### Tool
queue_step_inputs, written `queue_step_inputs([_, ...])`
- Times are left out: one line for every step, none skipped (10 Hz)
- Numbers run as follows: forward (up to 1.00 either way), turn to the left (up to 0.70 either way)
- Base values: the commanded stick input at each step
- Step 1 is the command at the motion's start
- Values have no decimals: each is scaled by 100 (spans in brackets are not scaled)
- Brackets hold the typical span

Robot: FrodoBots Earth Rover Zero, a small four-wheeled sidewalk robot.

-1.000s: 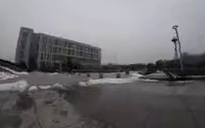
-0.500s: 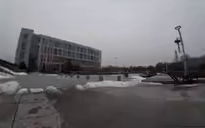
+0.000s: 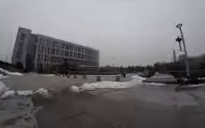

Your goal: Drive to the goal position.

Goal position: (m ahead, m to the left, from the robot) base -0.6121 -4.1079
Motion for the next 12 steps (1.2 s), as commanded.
queue_step_inputs([100,0])
queue_step_inputs([100,0])
queue_step_inputs([100,0])
queue_step_inputs([100,-27])
queue_step_inputs([100,-27])
queue_step_inputs([100,-27])
queue_step_inputs([100,-27])
queue_step_inputs([100,-27])
queue_step_inputs([100,-27])
queue_step_inputs([100,-27])
queue_step_inputs([100,-27])
queue_step_inputs([100,-27])
